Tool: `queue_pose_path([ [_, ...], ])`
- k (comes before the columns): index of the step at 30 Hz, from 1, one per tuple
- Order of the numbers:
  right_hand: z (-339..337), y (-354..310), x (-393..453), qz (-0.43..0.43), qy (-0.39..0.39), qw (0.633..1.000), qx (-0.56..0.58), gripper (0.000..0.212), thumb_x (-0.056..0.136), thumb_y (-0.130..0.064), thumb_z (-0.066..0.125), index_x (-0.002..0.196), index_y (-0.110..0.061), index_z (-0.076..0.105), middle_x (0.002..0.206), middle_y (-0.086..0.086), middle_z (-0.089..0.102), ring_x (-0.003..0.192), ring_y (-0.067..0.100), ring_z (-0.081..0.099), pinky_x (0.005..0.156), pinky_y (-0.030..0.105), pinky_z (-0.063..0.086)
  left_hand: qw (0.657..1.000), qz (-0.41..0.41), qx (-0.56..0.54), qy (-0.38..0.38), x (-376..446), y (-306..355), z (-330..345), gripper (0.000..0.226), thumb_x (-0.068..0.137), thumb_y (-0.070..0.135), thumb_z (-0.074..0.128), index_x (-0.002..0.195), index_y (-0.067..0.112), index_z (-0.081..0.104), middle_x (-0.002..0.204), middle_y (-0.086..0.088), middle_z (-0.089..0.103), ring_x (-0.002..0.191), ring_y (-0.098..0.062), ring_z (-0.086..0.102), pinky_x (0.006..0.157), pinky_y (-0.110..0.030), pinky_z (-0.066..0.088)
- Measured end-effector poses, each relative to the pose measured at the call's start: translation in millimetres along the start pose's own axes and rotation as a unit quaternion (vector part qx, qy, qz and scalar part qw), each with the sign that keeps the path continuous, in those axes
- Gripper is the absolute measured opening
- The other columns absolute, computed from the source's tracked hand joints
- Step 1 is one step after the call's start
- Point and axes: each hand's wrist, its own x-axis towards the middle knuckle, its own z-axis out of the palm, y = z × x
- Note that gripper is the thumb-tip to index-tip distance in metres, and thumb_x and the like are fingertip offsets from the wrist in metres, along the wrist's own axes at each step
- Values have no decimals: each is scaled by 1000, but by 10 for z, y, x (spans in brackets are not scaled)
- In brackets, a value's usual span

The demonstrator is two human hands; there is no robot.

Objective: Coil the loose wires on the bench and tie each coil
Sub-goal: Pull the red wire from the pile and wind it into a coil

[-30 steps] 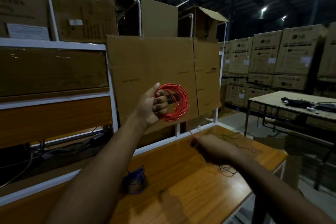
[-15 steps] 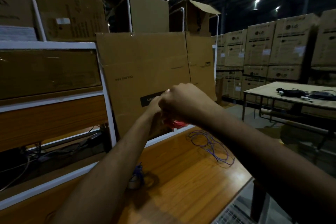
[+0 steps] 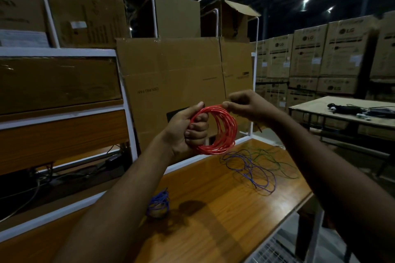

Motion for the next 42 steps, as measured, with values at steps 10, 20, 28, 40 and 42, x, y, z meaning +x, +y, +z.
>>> queue_pose_path([
  [10,687,55,-638,75,124,965,220,29,93,-5,49,115,-12,67,95,16,69,89,28,66,81,41,58,992,86,-31,85,133,-147,57,47,103,41,39,61,19,40,43,8,28,29,-2,25,31,-16,16],
  [20,646,145,-564,226,179,907,306,64,90,-75,25,135,-30,31,125,13,58,102,28,67,84,52,59,995,52,14,82,287,-441,255,43,97,40,43,60,18,42,44,7,29,28,-3,25,32,-14,15],
  [28,715,290,-826,204,115,884,405,60,101,-52,36,116,0,61,54,-3,60,53,15,61,48,24,48,993,42,14,110,276,-724,225,44,101,40,41,63,19,42,45,7,29,30,-3,27,32,-15,20],
  [40,1144,693,-1303,203,291,866,351,38,107,-33,36,98,-11,66,60,-3,51,50,8,45,44,21,34,979,43,-86,182,266,-1496,453,50,103,49,37,65,17,44,48,3,36,40,-9,38,43,-22,32],
  [42,1130,816,-1392,181,279,896,295,36,108,-31,38,92,-16,67,66,-1,60,55,10,52,48,25,38,984,5,-57,168,191,-1621,424,57,102,53,32,64,14,49,57,-4,48,55,-17,48,60,-30,41],
])
